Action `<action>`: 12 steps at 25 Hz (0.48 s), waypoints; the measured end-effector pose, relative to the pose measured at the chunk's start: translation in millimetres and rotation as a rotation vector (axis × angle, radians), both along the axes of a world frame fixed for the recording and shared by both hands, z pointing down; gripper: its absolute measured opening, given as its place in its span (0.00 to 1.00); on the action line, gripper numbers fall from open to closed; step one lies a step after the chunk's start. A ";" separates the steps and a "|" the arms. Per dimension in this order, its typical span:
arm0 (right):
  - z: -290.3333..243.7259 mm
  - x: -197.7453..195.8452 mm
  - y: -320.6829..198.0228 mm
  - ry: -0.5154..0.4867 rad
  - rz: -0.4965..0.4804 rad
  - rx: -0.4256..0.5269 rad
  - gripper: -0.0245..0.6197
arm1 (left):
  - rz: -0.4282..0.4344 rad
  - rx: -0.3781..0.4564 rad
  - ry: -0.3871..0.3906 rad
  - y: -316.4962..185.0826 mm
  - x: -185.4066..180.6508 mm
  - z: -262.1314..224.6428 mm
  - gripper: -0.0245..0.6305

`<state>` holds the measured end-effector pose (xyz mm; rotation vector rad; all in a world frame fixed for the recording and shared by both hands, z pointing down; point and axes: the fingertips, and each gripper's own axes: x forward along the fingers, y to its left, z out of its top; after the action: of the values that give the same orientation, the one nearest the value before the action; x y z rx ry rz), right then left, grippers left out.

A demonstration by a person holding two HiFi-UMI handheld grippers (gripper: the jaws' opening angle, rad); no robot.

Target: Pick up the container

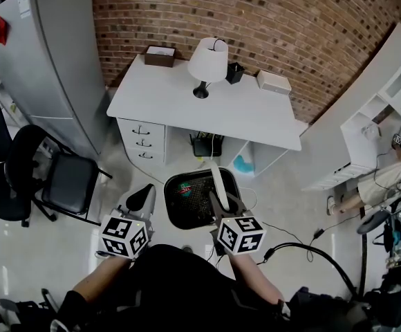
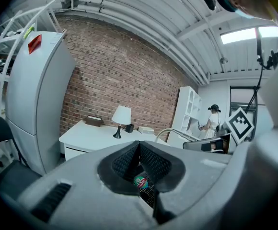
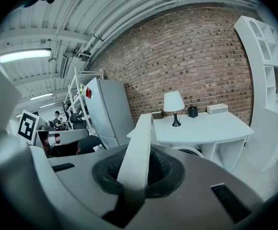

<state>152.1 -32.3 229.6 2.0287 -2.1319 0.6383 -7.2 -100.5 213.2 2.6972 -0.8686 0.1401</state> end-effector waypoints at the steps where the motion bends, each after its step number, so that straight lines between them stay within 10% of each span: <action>1: 0.7 -0.4 -0.3 -0.001 -0.001 -0.001 0.09 | 0.000 0.001 0.000 -0.1 -0.3 -0.1 0.05; 12: 2.1 -2.4 -4.4 0.001 -0.014 0.000 0.09 | -0.006 -0.004 -0.005 -3.7 -3.5 2.9 0.05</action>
<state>149.7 -36.7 231.6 2.0123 -2.1431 0.6346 -10.7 -104.3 216.2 2.6915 -0.8765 0.1476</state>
